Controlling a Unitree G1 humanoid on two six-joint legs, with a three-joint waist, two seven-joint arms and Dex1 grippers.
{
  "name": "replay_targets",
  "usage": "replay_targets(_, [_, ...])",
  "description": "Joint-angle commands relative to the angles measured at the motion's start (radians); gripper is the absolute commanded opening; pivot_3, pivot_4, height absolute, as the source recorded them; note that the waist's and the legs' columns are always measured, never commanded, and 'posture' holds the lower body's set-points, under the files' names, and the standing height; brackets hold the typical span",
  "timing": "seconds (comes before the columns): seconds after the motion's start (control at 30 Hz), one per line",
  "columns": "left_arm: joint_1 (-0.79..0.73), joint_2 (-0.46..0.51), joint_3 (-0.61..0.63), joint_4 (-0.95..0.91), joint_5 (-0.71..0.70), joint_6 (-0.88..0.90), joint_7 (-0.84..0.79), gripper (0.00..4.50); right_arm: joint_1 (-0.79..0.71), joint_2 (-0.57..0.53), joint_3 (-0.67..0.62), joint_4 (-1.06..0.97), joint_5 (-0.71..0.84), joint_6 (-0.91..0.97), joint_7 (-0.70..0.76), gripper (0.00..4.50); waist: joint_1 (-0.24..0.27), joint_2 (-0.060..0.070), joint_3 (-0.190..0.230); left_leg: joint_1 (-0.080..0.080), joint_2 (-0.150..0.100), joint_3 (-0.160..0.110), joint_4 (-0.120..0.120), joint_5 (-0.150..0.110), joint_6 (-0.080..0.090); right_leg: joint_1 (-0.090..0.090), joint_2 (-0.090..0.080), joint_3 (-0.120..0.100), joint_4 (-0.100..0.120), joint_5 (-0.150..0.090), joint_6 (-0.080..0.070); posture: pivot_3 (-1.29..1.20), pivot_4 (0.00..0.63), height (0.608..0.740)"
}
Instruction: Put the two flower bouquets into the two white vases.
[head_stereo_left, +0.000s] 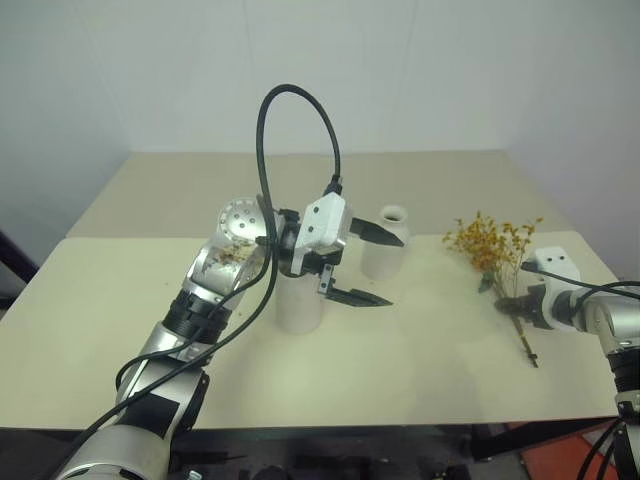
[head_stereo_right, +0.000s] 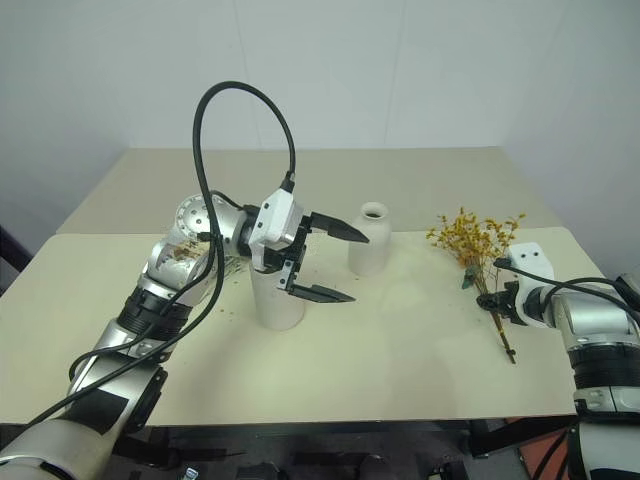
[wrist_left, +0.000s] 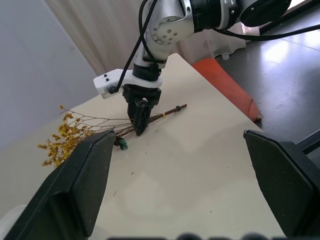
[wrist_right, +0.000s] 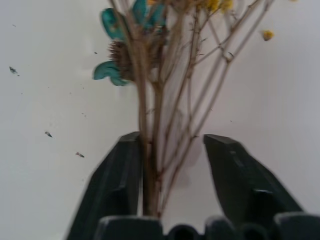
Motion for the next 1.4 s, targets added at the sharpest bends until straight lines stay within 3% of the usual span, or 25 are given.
replay_targets(0.03, [-0.002,-0.001,0.032,-0.056,-0.032,0.021,0.02,4.5,-0.042,-0.003,-0.001,0.018,-0.026,-0.027,0.013,0.93,0.001,0.0,0.0,0.0,0.0,0.0,0.0,0.0,0.0,0.0,0.0,0.0,0.0,0.0,0.0,0.0,0.15,0.74])
replay_targets(0.13, [0.01,0.015,0.023,-0.08,-0.014,0.021,0.032,4.5,-0.056,0.003,0.007,0.034,-0.042,-0.027,0.021,0.04,0.0,0.0,0.0,0.0,0.0,0.0,0.0,0.0,0.0,0.0,0.0,0.0,0.0,0.0,0.0,0.0,0.15,0.74])
replay_targets(0.37, [0.023,0.025,0.043,-0.097,-0.03,0.019,0.042,4.5,-0.063,0.017,-0.034,-0.015,-0.056,-0.049,-0.028,0.04,0.0,0.0,0.0,0.0,0.0,0.0,0.0,0.0,0.0,-0.001,0.0,0.0,0.0,0.0,0.0,0.0,0.15,0.74])
replay_targets(0.47, [0.038,0.051,0.071,-0.119,-0.038,0.026,0.052,4.5,-0.082,0.052,-0.115,-0.078,-0.07,-0.158,-0.153,0.04,-0.006,0.001,0.0,-0.001,0.0,0.0,0.0,0.0,0.0,-0.002,0.0,0.001,0.001,0.0,0.0,0.0,0.15,0.74])
replay_targets(0.6, [0.047,0.09,0.121,-0.11,-0.056,0.044,0.073,4.5,-0.136,0.162,-0.206,-0.171,-0.081,-0.452,-0.311,0.04,-0.022,0.001,0.0,-0.001,-0.001,0.0,0.0,0.0,0.0,-0.003,0.0,0.002,0.002,0.0,0.0,0.0,0.15,0.74])
replay_targets(0.77, [0.048,0.101,0.17,-0.095,-0.054,0.056,0.129,4.5,-0.275,0.337,-0.285,-0.138,-0.015,-0.67,-0.427,0.04,-0.025,0.002,0.0,0.0,-0.001,0.0,0.0,0.0,0.0,-0.002,0.0,0.002,0.002,0.001,0.001,0.0,0.15,0.74])
replay_targets(1.1, [0.032,0.137,0.184,-0.022,0.05,0.089,0.303,4.5,-0.352,0.641,-0.326,-0.09,0.163,-0.972,-0.358,0.04,-0.022,0.003,0.0,0.0,-0.002,-0.001,-0.001,0.0,-0.001,-0.003,-0.002,0.002,0.003,0.002,0.001,0.0,0.15,0.74])
replay_targets(1.4, [0.037,0.15,0.185,-0.017,0.061,0.136,0.366,4.5,-0.36,0.725,-0.292,-0.01,0.163,-1.072,-0.318,0.04,-0.025,0.003,0.0,0.001,-0.002,-0.001,-0.001,0.001,-0.001,-0.004,-0.001,0.002,0.011,0.002,0.001,0.0,0.15,0.74])
